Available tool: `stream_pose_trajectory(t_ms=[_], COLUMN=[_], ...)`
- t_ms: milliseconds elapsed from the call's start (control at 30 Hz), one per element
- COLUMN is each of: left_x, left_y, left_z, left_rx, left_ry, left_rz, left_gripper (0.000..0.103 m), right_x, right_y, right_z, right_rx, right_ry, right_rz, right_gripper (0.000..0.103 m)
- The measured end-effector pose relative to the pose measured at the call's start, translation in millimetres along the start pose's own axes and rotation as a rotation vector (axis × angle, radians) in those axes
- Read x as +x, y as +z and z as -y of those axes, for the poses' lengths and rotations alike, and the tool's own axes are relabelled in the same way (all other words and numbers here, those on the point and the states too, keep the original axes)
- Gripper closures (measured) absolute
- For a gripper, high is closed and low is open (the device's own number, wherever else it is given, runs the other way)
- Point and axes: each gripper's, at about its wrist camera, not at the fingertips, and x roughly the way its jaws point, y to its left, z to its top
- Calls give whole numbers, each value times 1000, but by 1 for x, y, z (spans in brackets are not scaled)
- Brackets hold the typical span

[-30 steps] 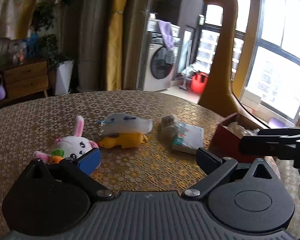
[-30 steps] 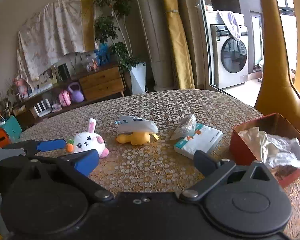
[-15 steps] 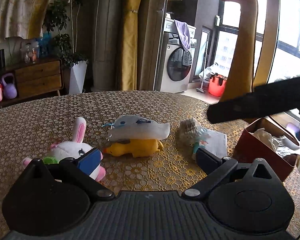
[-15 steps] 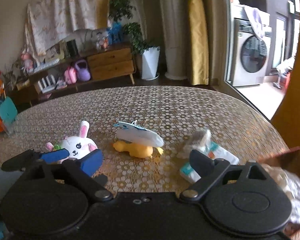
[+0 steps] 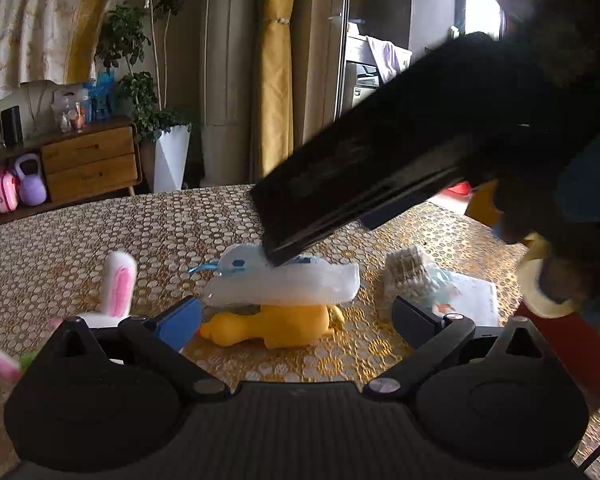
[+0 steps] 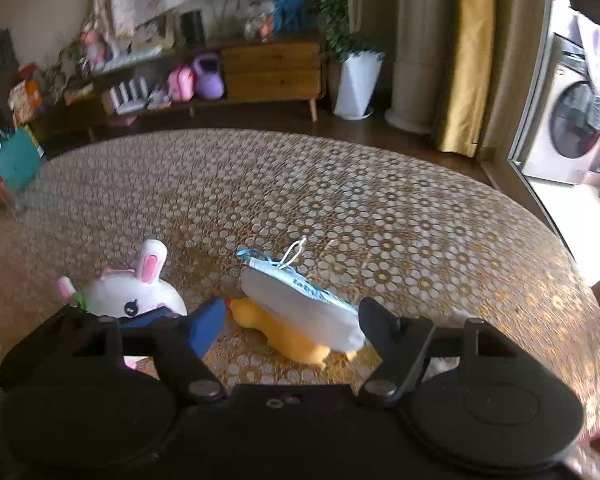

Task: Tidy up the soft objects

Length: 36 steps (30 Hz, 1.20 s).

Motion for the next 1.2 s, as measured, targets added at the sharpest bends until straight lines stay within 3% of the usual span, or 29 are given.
stream_pose_trajectory(t_ms=[167, 400, 500, 833, 900, 933, 1200], left_x=[21, 50, 59, 72, 71, 72, 72], left_y=[1, 1, 1, -1, -1, 0, 5], left_z=[6, 11, 9, 8, 1, -3, -2], left_rx=[18, 36, 35, 51, 29, 14, 11], left_ry=[27, 65, 75, 49, 31, 23, -67], left_rz=[-3, -29, -39, -43, -48, -52, -54], left_gripper=[1, 1, 1, 4, 10, 12, 57], right_x=[27, 56, 65, 75, 73, 73, 63], right_y=[13, 23, 25, 21, 19, 18, 7], right_z=[-5, -5, 1, 17, 21, 24, 44], right_rx=[-71, -99, -77, -2, 25, 40, 178], right_ry=[-4, 35, 57, 85, 91, 95, 99], right_rz=[-55, -104, -114, -108, -92, -80, -6], right_gripper=[49, 50, 53, 78, 80, 87, 98])
